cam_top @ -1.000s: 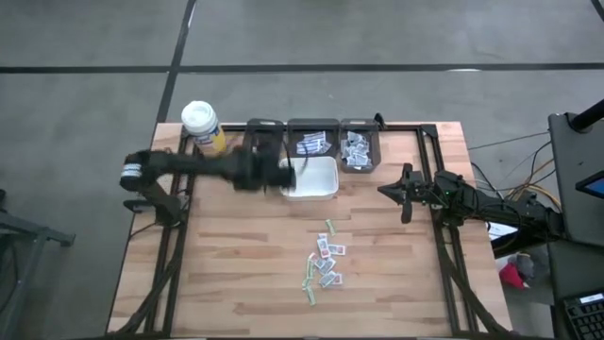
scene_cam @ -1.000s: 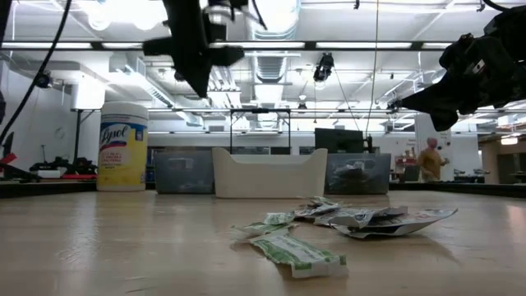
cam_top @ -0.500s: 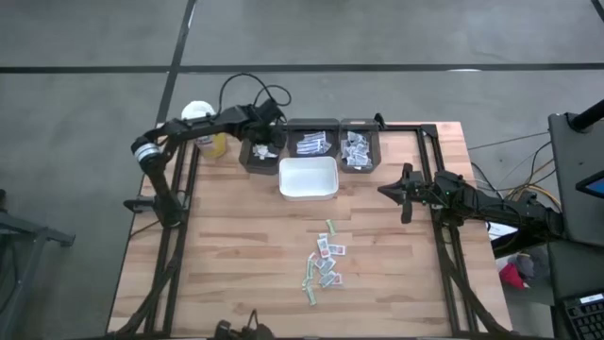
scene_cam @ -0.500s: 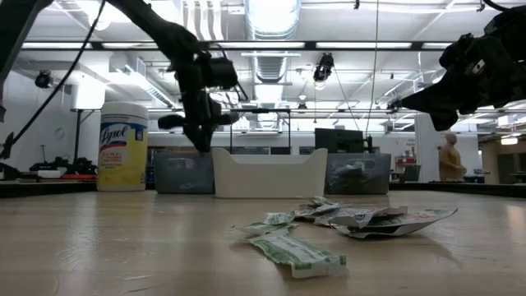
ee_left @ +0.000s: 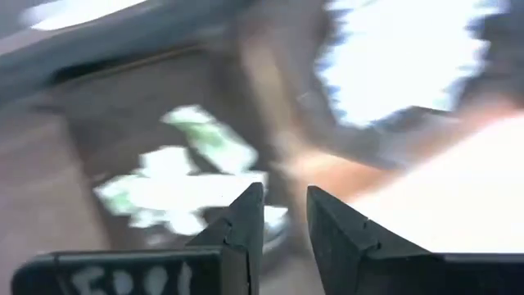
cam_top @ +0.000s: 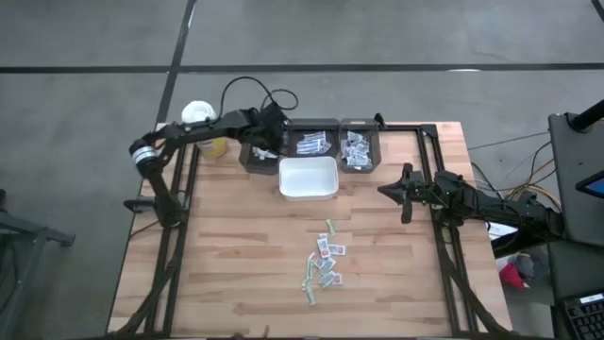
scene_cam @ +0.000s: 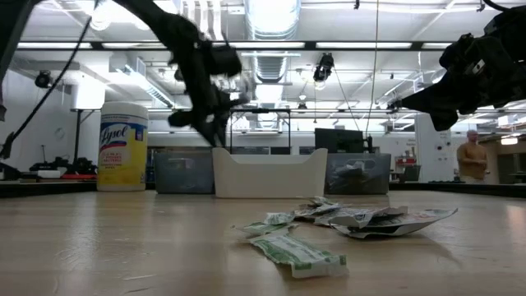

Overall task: Pick & Place First Aid Supplies
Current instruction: Put the green bandage pack into the left black bin

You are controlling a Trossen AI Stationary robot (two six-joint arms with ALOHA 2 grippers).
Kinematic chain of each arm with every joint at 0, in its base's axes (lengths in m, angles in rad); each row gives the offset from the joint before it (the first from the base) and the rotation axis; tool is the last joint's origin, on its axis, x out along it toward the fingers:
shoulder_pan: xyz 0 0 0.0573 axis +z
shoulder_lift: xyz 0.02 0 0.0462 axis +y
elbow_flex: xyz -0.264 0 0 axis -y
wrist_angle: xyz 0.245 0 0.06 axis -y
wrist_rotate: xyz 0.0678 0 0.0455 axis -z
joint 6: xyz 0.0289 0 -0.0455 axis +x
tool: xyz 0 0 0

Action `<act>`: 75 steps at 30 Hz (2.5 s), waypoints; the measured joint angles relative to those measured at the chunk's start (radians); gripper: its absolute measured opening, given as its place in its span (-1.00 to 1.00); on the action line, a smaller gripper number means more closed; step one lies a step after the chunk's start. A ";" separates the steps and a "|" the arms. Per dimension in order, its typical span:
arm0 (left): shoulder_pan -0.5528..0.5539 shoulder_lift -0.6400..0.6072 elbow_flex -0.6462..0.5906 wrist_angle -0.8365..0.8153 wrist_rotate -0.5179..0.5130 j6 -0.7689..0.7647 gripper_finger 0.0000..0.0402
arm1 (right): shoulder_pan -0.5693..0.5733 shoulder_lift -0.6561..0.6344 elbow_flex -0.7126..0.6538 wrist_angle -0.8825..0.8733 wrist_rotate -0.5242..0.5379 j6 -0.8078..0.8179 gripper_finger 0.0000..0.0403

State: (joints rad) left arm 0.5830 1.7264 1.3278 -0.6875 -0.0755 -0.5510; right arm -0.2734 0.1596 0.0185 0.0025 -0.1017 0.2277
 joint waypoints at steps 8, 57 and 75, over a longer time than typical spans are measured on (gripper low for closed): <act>-0.361 -0.102 0.008 0.087 -0.054 0.044 -0.56 | 0.000 0.000 0.000 0.000 0.000 -0.005 -0.96; -0.650 0.472 0.500 0.014 0.015 0.485 -0.56 | 0.000 0.000 0.000 0.000 -0.002 -0.003 -0.96; -0.653 0.577 0.505 0.035 0.057 0.569 -0.57 | 0.000 0.001 0.000 0.000 -0.001 0.000 -0.96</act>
State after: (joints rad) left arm -0.0700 2.3032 1.8324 -0.6528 -0.0187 0.0177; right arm -0.2734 0.1608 0.0185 0.0025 -0.1024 0.2279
